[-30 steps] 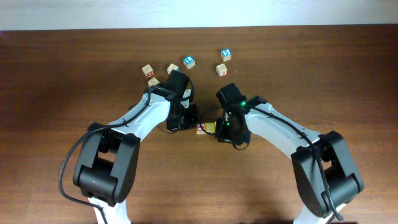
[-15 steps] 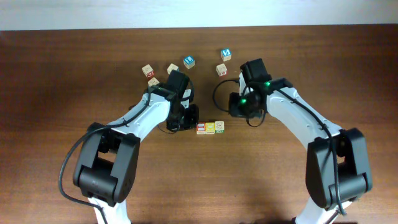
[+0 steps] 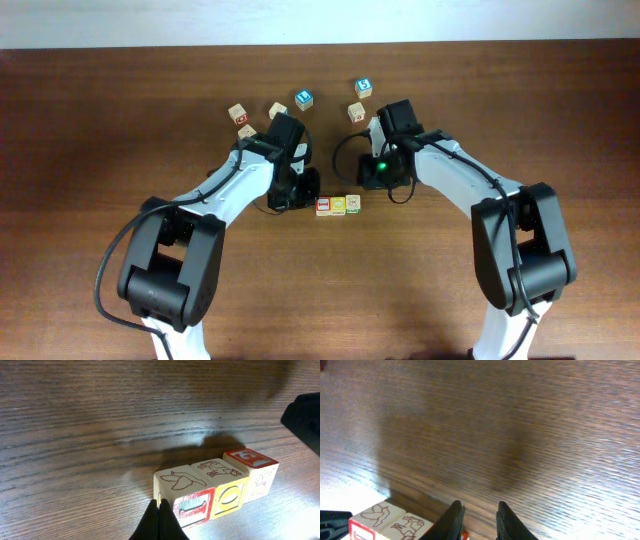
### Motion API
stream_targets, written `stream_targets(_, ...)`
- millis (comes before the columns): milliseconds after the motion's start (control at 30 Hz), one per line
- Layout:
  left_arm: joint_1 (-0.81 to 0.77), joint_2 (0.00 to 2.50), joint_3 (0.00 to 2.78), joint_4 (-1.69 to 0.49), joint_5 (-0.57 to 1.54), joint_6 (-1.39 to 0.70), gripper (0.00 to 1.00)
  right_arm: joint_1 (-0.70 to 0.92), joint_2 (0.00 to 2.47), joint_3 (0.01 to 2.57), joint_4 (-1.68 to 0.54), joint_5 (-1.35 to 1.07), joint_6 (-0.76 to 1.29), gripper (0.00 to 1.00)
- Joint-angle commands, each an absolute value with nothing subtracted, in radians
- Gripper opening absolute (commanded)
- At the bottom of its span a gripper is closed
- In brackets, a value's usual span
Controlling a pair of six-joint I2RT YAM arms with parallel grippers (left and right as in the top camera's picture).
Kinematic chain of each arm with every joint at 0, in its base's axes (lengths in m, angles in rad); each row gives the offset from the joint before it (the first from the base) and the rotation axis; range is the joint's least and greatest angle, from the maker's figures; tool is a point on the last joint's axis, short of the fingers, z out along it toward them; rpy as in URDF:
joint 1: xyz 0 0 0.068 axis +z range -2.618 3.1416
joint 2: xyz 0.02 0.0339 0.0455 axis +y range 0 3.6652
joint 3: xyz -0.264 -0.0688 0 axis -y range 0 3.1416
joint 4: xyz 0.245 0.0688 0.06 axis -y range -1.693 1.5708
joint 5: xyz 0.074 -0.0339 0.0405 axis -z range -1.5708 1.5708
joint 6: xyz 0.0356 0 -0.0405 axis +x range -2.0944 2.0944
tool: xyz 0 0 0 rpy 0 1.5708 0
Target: Rotate 3 blocks
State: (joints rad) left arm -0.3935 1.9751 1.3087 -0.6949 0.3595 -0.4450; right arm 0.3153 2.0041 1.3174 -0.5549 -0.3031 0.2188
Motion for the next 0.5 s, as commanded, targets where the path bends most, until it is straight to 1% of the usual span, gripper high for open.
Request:
stream_targets(0,-0.397,1.982,1.306,-0.698,0.359,-0.429,0.00,0.336,2.019,1.324,-0.560,-0.319,0.187,0.24)
stream_targets(233,-0.397,1.982,1.306,-0.701,0.360,-0.429,0.00,0.341,2.019,1.324,-0.589,-0.319,0.186,0.24)
stream_targets(467,-0.397,1.982,1.306,-0.701,0.359,-0.429,0.00,0.341,2.019,1.324,-0.618,-0.337,0.134,0.24)
